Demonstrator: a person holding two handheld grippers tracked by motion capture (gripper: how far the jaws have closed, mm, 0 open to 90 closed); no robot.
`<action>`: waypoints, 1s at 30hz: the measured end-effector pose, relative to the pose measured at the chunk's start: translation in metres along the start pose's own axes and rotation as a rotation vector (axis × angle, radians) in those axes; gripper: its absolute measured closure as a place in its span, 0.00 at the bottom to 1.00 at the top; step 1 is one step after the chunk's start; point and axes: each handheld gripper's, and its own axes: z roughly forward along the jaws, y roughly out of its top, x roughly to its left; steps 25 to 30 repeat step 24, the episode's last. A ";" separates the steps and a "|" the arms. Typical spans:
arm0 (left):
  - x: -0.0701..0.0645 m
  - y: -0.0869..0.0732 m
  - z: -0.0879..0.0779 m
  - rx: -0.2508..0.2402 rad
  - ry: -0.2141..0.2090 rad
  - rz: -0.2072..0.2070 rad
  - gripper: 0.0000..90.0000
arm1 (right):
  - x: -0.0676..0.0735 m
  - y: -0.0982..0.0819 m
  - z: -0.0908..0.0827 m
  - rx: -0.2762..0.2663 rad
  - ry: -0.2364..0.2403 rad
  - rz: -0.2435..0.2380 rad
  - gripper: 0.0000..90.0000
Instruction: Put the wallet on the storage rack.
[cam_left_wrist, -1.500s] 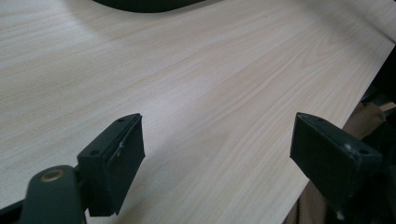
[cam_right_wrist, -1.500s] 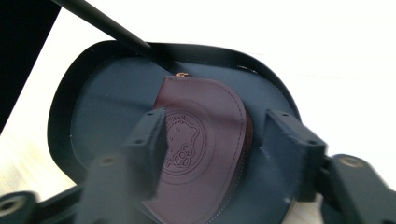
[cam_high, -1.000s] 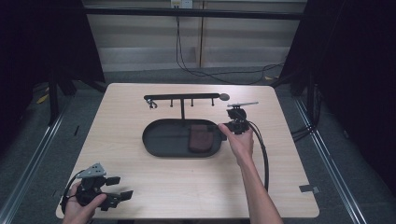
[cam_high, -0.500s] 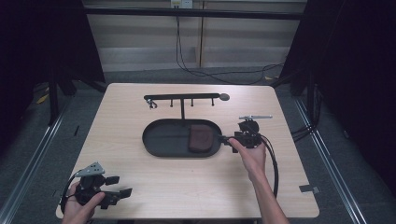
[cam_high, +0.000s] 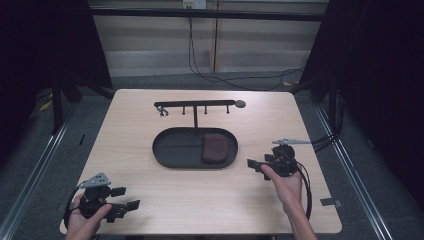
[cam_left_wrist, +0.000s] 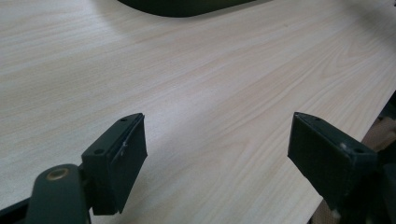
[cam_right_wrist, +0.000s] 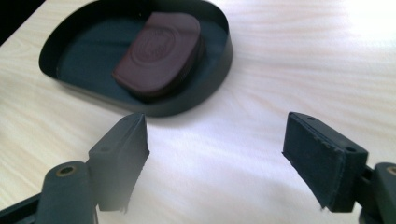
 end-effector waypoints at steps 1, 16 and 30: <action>0.000 0.000 0.000 0.000 0.000 0.000 0.21 | 0.000 0.000 0.000 0.000 0.000 0.000 0.24; -0.002 -0.001 0.000 0.000 -0.002 0.005 0.21 | -0.018 -0.057 -0.034 0.059 -0.026 0.000 0.21; -0.002 0.000 -0.001 -0.004 0.004 0.011 0.21 | -0.032 -0.074 -0.033 0.090 -0.098 -0.028 0.20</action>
